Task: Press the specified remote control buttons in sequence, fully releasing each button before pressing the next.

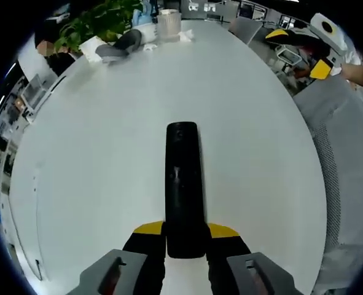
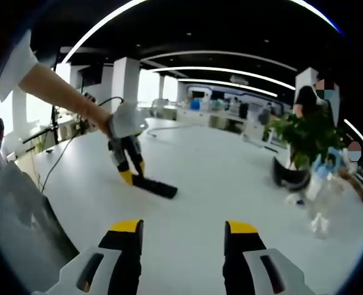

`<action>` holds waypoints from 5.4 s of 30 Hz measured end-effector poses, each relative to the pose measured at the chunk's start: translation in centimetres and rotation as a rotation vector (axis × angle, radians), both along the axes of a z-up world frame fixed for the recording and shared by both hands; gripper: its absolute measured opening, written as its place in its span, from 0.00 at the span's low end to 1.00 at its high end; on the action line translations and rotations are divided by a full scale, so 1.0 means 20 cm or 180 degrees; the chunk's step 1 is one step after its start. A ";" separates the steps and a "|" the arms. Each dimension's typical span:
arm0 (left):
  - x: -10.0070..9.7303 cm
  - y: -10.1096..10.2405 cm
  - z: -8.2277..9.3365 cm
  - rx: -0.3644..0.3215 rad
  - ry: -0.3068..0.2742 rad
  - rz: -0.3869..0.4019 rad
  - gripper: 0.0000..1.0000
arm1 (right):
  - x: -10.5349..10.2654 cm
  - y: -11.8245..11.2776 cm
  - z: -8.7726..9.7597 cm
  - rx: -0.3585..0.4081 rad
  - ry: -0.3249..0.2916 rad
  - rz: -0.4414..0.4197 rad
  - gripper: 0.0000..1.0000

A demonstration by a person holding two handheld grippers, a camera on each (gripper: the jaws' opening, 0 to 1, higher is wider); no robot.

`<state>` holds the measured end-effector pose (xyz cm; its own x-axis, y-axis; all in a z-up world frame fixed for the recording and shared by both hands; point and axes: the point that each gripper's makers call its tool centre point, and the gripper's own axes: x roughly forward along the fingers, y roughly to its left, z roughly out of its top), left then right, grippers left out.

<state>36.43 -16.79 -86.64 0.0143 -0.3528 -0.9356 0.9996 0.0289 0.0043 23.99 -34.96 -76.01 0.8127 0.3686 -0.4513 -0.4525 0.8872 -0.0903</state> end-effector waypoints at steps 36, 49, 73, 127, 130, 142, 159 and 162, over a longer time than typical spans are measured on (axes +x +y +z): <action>-0.24 -0.01 -0.01 0.0180 -0.0050 -0.0250 0.24 | 0.00 0.02 -0.02 -0.0025 0.0037 0.0096 0.50; -0.33 -0.01 -0.01 0.0231 -0.0061 -0.0379 0.24 | -0.01 0.03 -0.02 -0.0034 0.0052 0.0117 0.49; -0.49 -0.01 -0.01 0.0262 -0.0077 -0.0564 0.24 | -0.01 0.04 -0.04 -0.0048 0.0096 0.0156 0.47; -0.86 -0.01 0.00 0.0315 -0.0065 -0.0733 0.24 | -0.05 0.09 -0.08 -0.0134 0.0229 0.0372 0.40; -0.88 -0.01 0.00 0.0296 -0.0060 -0.0716 0.24 | -0.05 0.10 -0.08 -0.0139 0.0235 0.0381 0.39; -0.89 -0.01 0.00 0.0258 -0.0056 -0.0649 0.24 | -0.06 0.11 -0.09 -0.0151 0.0247 0.0437 0.36; -0.89 -0.01 0.00 -0.0060 -0.0001 -0.0453 0.24 | -0.12 0.19 -0.15 -0.0296 0.0475 0.0767 0.26; -0.89 -0.01 0.00 -0.0122 0.0006 -0.0369 0.24 | -0.15 0.24 -0.17 -0.0342 0.0570 0.0975 0.24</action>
